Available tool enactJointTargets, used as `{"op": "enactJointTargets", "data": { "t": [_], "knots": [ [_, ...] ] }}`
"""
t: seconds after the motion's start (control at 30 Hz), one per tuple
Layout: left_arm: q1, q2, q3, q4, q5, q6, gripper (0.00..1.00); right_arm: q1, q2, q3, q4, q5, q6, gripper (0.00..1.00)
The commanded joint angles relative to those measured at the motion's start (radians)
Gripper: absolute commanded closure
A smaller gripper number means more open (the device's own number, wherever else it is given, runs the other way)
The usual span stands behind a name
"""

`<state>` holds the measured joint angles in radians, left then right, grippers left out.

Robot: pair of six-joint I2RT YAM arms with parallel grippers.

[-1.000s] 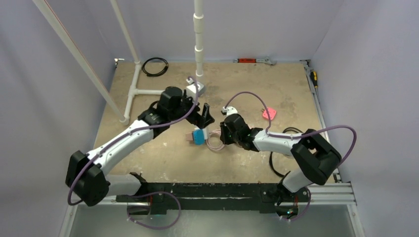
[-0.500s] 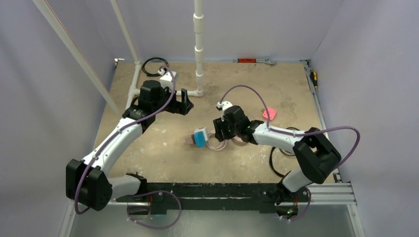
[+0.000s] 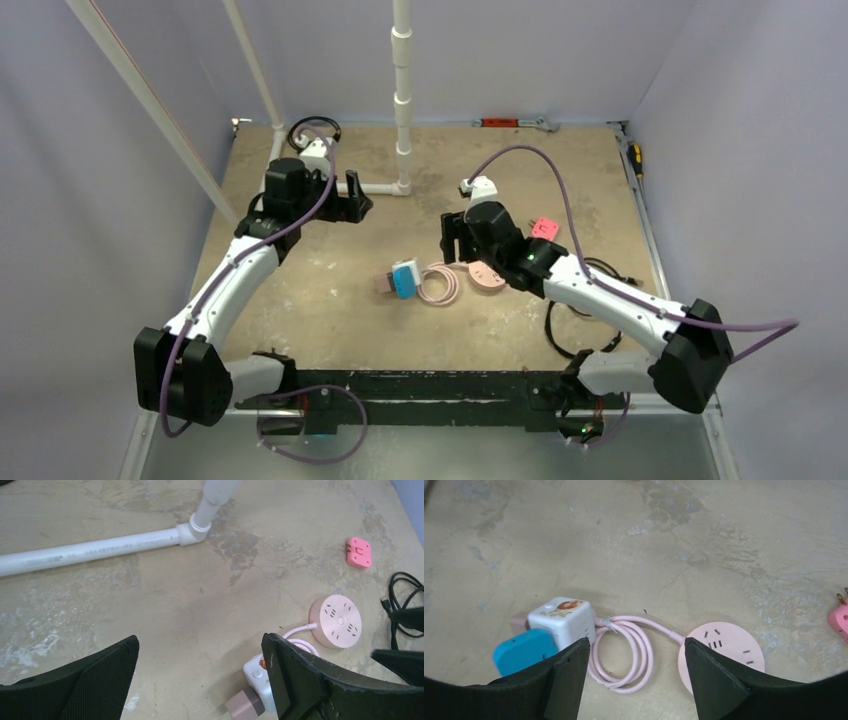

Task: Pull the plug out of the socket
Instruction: Remove the plug from the socket.

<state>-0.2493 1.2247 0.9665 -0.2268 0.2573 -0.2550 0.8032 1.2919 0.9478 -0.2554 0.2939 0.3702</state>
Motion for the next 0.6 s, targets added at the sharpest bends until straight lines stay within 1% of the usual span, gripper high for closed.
{"op": "enactJointTargets", "data": {
  "t": [0.0, 0.13, 0.2, 0.4, 0.57],
  "knots": [
    [0.050, -0.055, -0.006, 0.010, 0.000, -0.007, 0.07, 0.094, -0.060, 0.068, -0.080, 0.128, 0.118, 0.27],
    [0.090, -0.059, 0.009, -0.029, -0.028, 0.021, 0.06, 0.227, -0.011, 0.141, -0.154, 0.266, 0.198, 0.26],
    [0.106, -0.054, 0.011, -0.030, -0.006, 0.023, 0.06, 0.287, 0.035, 0.186, -0.190, 0.315, 0.232, 0.26],
    [0.145, -0.041, 0.015, -0.037, 0.015, 0.020, 0.06, 0.410, 0.183, 0.313, -0.268, 0.396, 0.312, 0.26],
    [0.154, -0.046, 0.017, -0.046, 0.023, 0.028, 0.06, 0.486, 0.320, 0.405, -0.327, 0.444, 0.360, 0.26]
  ]
}}
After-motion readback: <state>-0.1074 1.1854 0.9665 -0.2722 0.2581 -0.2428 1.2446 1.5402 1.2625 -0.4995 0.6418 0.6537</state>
